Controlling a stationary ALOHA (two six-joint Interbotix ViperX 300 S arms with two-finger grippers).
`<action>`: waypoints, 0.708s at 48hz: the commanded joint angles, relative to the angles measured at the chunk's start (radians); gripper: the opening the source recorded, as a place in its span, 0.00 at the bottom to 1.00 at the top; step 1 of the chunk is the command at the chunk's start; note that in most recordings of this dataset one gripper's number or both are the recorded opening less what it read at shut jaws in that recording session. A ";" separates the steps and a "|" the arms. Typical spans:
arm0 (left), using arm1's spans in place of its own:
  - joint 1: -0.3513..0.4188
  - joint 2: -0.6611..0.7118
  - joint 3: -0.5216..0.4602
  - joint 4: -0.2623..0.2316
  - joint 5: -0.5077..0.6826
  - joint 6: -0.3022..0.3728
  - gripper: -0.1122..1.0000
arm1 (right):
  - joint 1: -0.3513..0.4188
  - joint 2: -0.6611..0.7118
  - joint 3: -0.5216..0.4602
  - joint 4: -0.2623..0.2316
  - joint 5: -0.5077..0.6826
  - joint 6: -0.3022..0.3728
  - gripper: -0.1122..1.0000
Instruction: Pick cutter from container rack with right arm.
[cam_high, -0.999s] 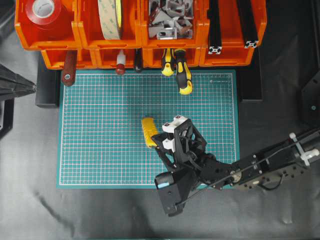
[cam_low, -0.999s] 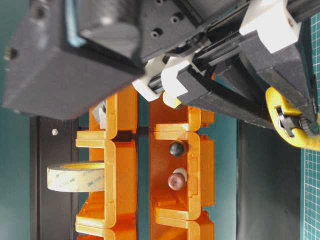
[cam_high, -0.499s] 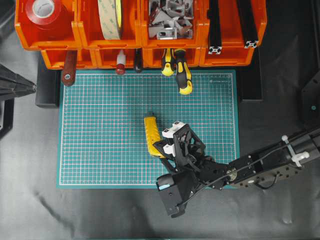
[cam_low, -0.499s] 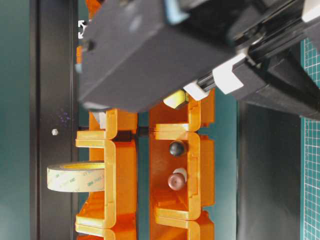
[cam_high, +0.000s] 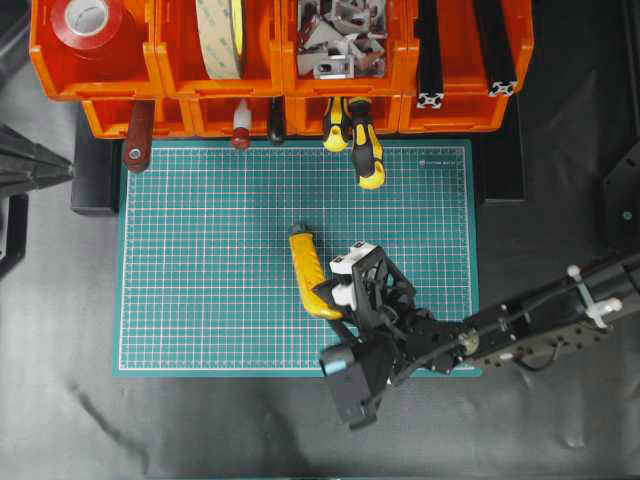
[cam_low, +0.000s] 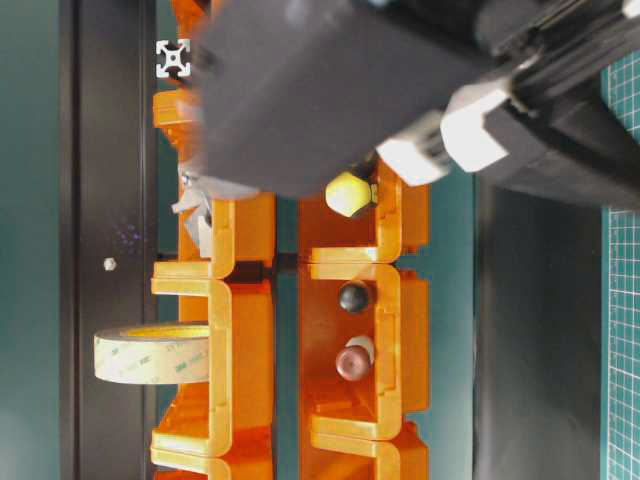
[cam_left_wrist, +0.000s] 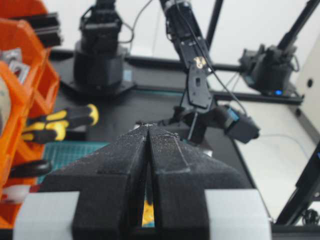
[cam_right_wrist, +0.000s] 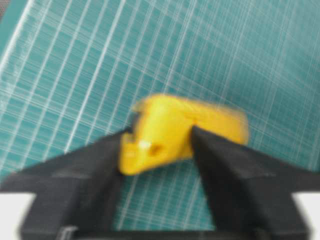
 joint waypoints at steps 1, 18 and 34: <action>0.000 0.006 -0.023 0.003 -0.002 0.003 0.10 | -0.006 -0.012 -0.014 -0.002 -0.003 0.025 0.60; 0.002 -0.008 -0.025 0.003 -0.002 0.002 0.10 | 0.014 -0.021 -0.025 -0.002 0.012 0.126 0.77; 0.000 -0.017 -0.026 0.003 -0.002 -0.002 0.10 | 0.057 -0.098 -0.002 0.018 0.123 0.224 0.77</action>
